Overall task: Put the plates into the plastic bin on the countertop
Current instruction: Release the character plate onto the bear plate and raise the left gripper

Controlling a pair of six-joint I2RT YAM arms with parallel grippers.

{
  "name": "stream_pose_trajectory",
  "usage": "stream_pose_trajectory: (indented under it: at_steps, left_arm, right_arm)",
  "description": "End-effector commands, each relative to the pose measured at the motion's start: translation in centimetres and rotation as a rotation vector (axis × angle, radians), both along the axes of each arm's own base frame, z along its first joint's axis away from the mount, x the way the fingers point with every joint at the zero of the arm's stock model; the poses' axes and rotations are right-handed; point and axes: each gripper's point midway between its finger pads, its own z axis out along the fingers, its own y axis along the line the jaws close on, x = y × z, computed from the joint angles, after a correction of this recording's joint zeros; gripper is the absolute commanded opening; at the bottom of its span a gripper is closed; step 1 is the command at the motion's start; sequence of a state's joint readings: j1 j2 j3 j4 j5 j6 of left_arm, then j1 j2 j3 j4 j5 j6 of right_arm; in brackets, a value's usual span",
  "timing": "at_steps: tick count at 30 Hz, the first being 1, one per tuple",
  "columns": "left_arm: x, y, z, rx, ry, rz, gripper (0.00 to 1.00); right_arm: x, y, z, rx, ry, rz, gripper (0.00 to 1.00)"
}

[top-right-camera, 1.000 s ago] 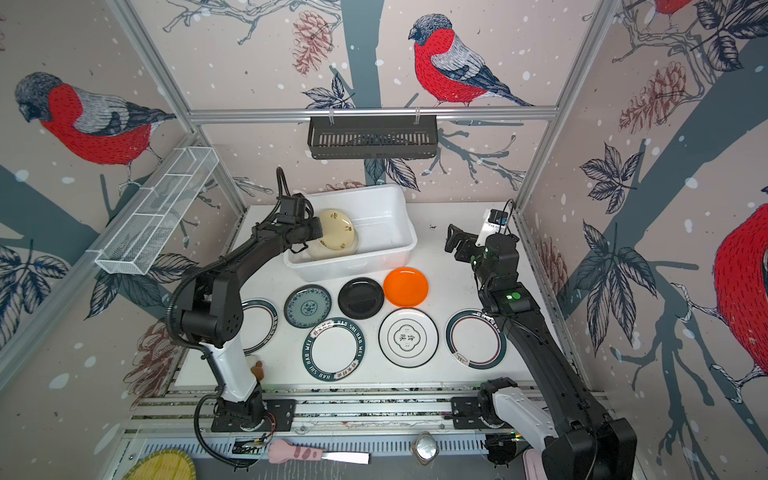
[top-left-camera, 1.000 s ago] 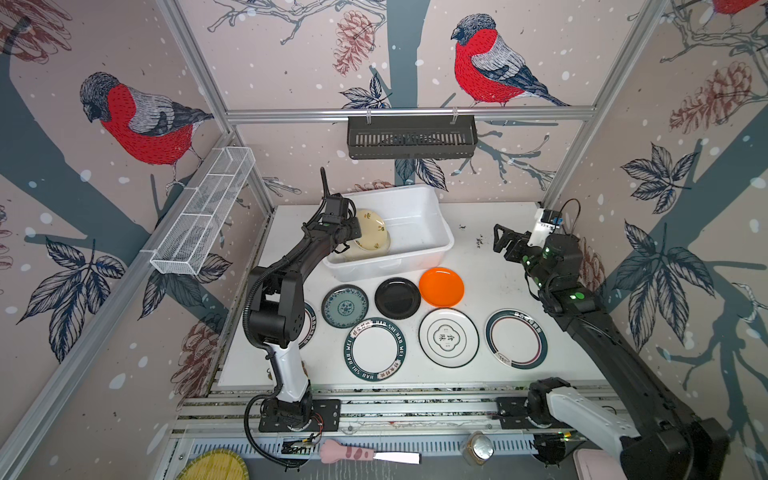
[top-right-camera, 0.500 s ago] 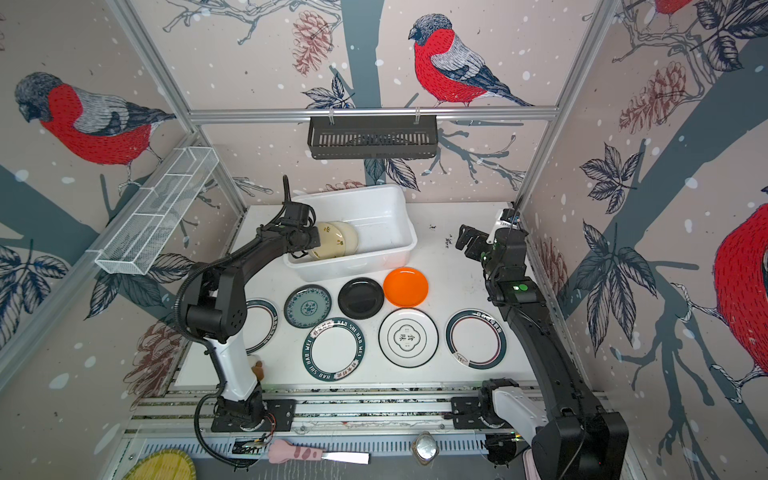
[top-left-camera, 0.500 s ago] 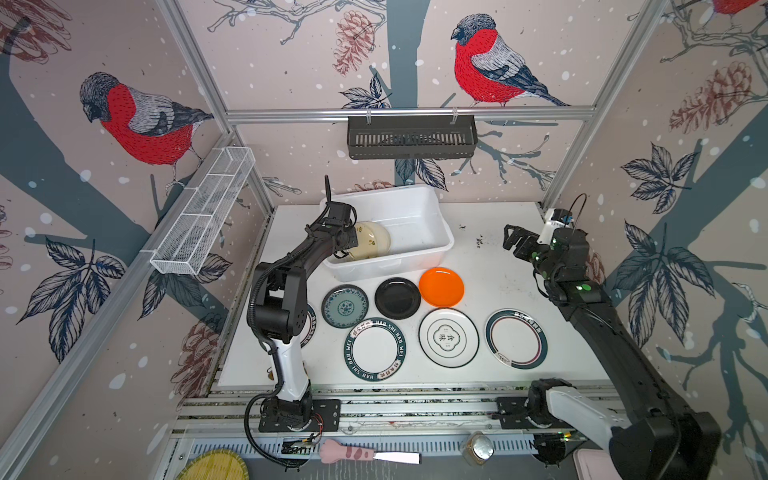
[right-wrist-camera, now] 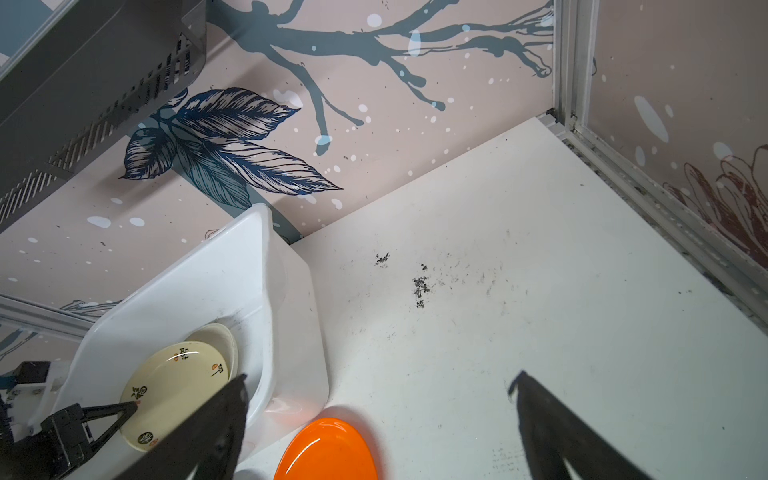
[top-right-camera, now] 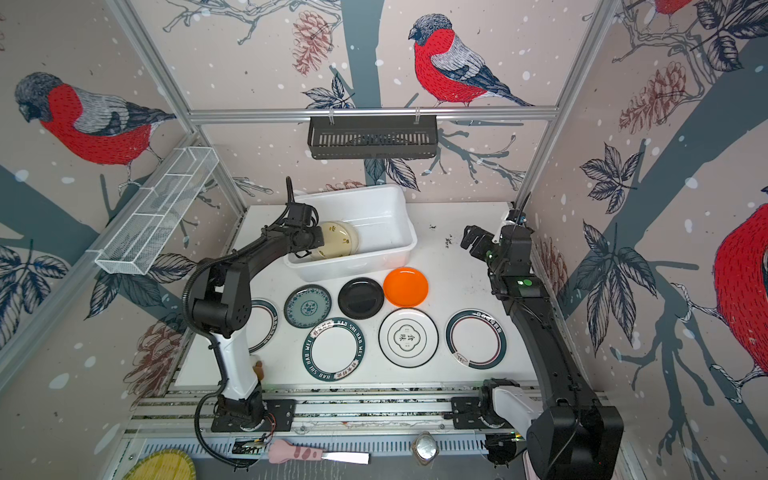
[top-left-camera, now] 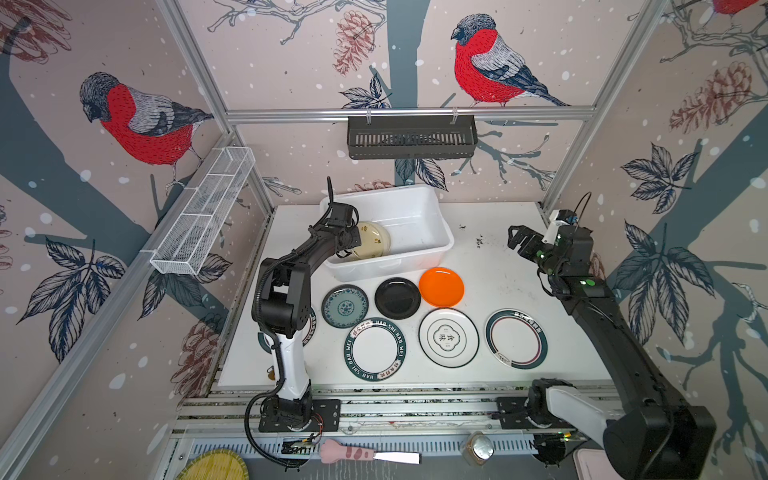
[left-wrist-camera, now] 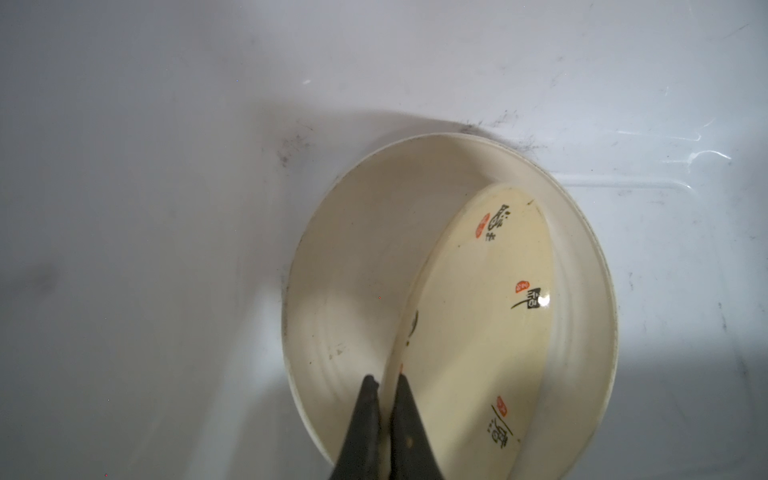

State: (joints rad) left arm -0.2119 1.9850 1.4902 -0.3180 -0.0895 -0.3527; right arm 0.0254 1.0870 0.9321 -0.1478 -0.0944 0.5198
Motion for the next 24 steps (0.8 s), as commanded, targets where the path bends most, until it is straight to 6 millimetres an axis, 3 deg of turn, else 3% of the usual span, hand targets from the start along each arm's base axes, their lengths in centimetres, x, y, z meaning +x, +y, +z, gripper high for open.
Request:
stream_pose_trajectory:
  at_steps: [1,5,9,12,15,17,24]
  left_arm:
    - [-1.1,1.8,-1.5,0.09,0.069,0.032,0.06]
    - [-1.1,2.2,-1.4,0.109,0.068,0.043,0.11]
    - [-1.1,2.6,-1.0,0.12,0.061,0.058,0.26]
    - [-1.2,2.5,-0.5,0.114,0.054,0.052,0.58]
    - [-1.1,2.0,1.2,0.079,-0.003,0.035,0.67]
    - [-1.0,1.7,2.7,0.057,-0.046,0.028,0.97]
    - [-0.9,0.0,8.2,-0.002,-0.188,-0.028,0.97]
  right_arm:
    - [0.1,0.7,0.1,0.023,-0.002,0.039,1.0]
    - [0.1,1.1,-0.5,0.042,0.021,0.061,1.0]
    - [0.1,1.0,-0.9,0.048,0.036,0.062,1.0]
    - [0.1,0.9,-0.7,0.051,0.031,0.06,1.0]
    - [0.0,1.2,-0.5,0.055,0.026,0.07,1.0]
    - [0.0,1.4,-0.6,0.061,0.025,0.082,1.0]
    - [-0.3,1.9,-2.1,0.074,0.086,0.109,1.0]
